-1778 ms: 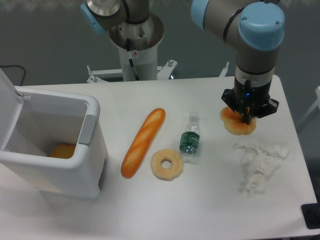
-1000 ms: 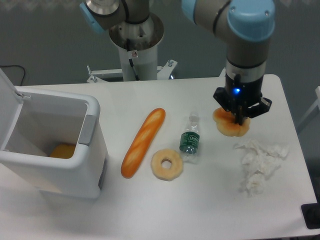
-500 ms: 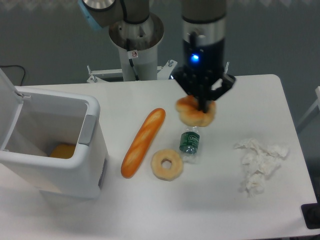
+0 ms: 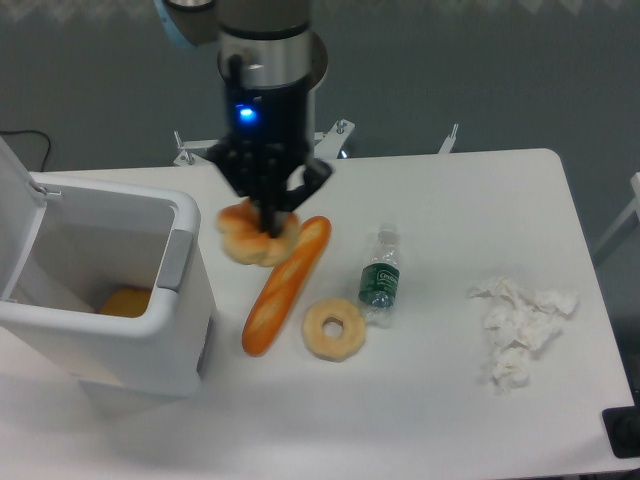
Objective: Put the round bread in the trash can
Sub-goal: 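Carry the round bread over the baguette toward the white trash bin, then lower the bread into the bin opening and open the gripper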
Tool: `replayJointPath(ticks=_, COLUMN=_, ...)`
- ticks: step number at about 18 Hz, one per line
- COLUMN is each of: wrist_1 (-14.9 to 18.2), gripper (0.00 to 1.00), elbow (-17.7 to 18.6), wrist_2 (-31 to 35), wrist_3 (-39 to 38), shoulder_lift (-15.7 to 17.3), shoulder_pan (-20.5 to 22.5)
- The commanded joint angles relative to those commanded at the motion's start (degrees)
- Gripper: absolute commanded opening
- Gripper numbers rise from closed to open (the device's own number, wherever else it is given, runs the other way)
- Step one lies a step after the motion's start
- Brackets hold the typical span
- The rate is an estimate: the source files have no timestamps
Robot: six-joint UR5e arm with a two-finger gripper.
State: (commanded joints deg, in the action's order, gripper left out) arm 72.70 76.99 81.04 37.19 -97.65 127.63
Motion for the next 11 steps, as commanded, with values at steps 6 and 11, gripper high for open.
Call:
replayJointPath(ticks=6, wrist_1=-1.68, gripper=0.0, elbow=0.26, wrist_2=0.18, wrist_3=-3.79, shoulder_lift=-0.52, shoulder_pan=-5.46)
replayJointPath(ticks=11, wrist_1=-1.6, gripper=0.04, elbow=1.85, wrist_2=-0.09, wrist_3=-3.79, shoulder_lift=-1.23, shoulder_pan=-8.7)
